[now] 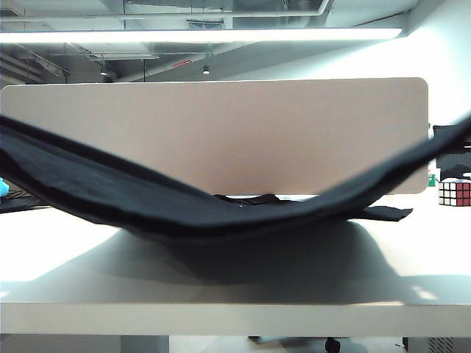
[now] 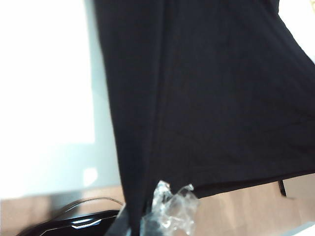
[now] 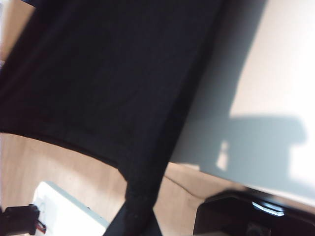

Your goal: Fold the bottom side of the T-shirt horizontally towards the center, about one-third of the way, then fold the sleeve back towards the center, creating a straight line along the edge of the T-shirt, and finally fold the bottom of the T-shirt up towards the top, creating a neat rectangle.

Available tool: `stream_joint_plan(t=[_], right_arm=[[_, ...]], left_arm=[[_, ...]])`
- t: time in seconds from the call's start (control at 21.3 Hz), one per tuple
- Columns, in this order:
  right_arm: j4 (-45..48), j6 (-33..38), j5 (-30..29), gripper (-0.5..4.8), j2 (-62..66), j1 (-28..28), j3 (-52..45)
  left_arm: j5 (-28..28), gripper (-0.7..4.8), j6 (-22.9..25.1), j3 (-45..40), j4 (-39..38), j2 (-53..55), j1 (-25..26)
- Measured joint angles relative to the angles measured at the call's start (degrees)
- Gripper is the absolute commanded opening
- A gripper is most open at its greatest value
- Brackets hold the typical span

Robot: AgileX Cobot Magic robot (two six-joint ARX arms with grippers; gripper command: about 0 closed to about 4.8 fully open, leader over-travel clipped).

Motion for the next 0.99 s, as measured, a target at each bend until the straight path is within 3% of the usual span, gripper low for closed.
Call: stream_joint_plan(t=[0.23, 0.47, 0.61, 0.7, 0.8, 0.94, 0.99], right_arm=[[-6.7, 1.6, -0.4, -0.06, -11.5, 0.0, 0.2], [-8.1, 12.7, -2.3, -0.06, -26.4, 0.0, 4.0], [-8.9, 17.4, -2.2, -0.06, -29.4, 0.0, 11.8], [-8.2, 17.7, -0.7, -0.06, -27.5, 0.1, 15.1], [-3.1, 16.7, 0.3, -0.06, -20.5, 0.0, 15.6], [1.3, 10.5, 1.8, -0.06, -6.3, 0.0, 15.4], [7.0, 8.5, 3.7, -0.06, 1.7, 0.0, 15.4]], left_arm=[[-0.5, -0.06, -2.8, 0.0, -10.6, -15.0, 0.0], [-1.4, -0.06, -5.5, 0.1, -16.4, -21.6, -0.2], [-1.5, -0.06, -6.8, 3.4, -17.2, -21.9, -0.2], [-3.4, -0.06, -7.7, 6.1, -13.3, -21.8, -0.2], [-4.8, -0.06, -10.1, 6.2, -4.6, -18.0, -0.2], [-4.8, -0.06, -9.0, 6.1, 6.8, -3.4, -0.2], [-4.8, -0.06, -8.7, 6.1, 14.1, 3.9, -0.1]])
